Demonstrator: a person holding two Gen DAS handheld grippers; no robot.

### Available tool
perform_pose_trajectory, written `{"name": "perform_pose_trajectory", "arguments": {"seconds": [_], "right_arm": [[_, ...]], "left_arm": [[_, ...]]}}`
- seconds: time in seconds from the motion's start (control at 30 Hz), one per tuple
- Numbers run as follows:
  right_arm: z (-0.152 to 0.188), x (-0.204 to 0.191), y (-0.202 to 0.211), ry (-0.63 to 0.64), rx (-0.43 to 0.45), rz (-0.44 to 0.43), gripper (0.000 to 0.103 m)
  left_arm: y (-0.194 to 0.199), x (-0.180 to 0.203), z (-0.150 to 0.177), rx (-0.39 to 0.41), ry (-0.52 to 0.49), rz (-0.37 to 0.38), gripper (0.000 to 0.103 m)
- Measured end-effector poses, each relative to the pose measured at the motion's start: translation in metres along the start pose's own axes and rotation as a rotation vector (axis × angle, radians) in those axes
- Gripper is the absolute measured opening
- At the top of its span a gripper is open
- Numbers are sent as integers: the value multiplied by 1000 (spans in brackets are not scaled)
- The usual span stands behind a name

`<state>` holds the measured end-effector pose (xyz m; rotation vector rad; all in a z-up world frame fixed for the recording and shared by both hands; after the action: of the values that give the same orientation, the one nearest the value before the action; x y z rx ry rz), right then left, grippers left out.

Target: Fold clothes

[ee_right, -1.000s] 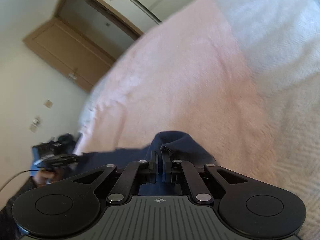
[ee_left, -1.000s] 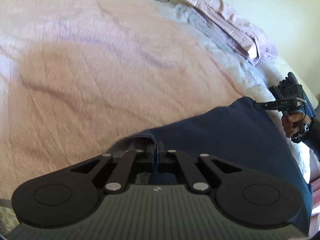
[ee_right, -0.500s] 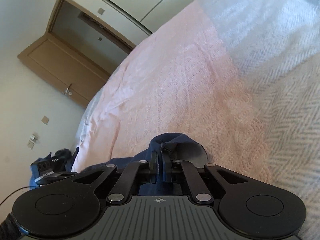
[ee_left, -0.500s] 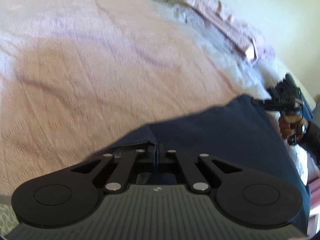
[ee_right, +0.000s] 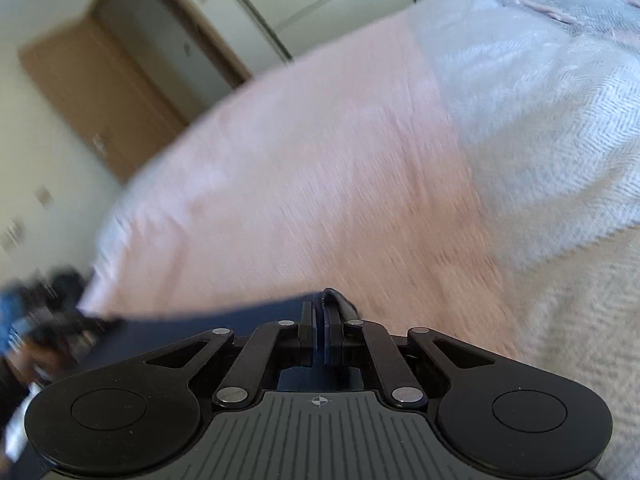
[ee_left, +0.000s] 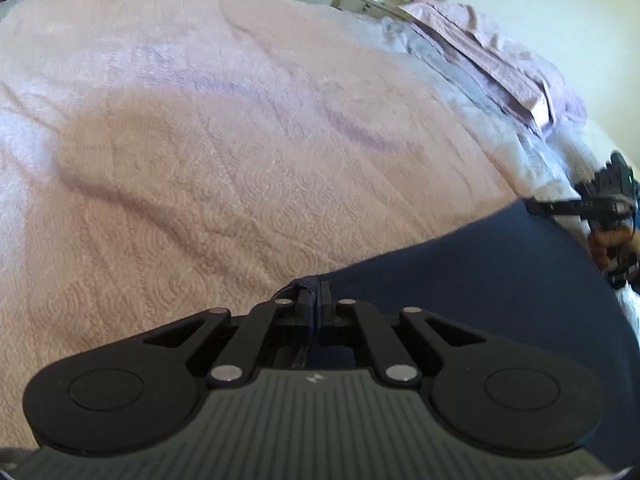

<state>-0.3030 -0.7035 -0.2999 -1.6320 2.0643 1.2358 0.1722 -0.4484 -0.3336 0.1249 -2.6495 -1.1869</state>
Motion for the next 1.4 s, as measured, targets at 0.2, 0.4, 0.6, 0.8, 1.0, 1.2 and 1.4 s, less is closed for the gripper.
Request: {"name": "perform_pose_trajectory", "arguments": {"seconds": [0.2,0.4,0.6,0.8,1.0,1.2,1.4], "right_arm": [[9,-25,36,61,37,165,41],[66,-135,71,304,-30,104,41],[180,-246,64,460,-211,-155,41],[237,-274,68,566,-327,-9,41],[249,-326,95,600,-219,-30,41],[278,-378,63,679,-247,-133,43],[289,-390,26,726,-276,-104,43]], "left_arm": [[74,0,23,34,15,-47,18],[159,2,50,72,5,-101,25],[265,12,113,127,-67,-170,36],[341,32,200,148,-264,-325,48],[326,53,261,115,-458,-491,61],[279,41,271,110,-382,-609,44],[321,31,234,193,-455,-828,4]]}}
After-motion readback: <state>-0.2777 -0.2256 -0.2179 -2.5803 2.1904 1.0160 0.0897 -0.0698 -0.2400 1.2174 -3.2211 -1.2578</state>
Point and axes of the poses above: each gripper's, at about its wrist camera, not at the fingertips, and y roughly against the way its jaws point, x to its right, z to its underside, the point moved 3 cm from there along -y, roughly the way its jaws point, and after that the axes turned 11 degrees about -z, right-handed, at the moved point
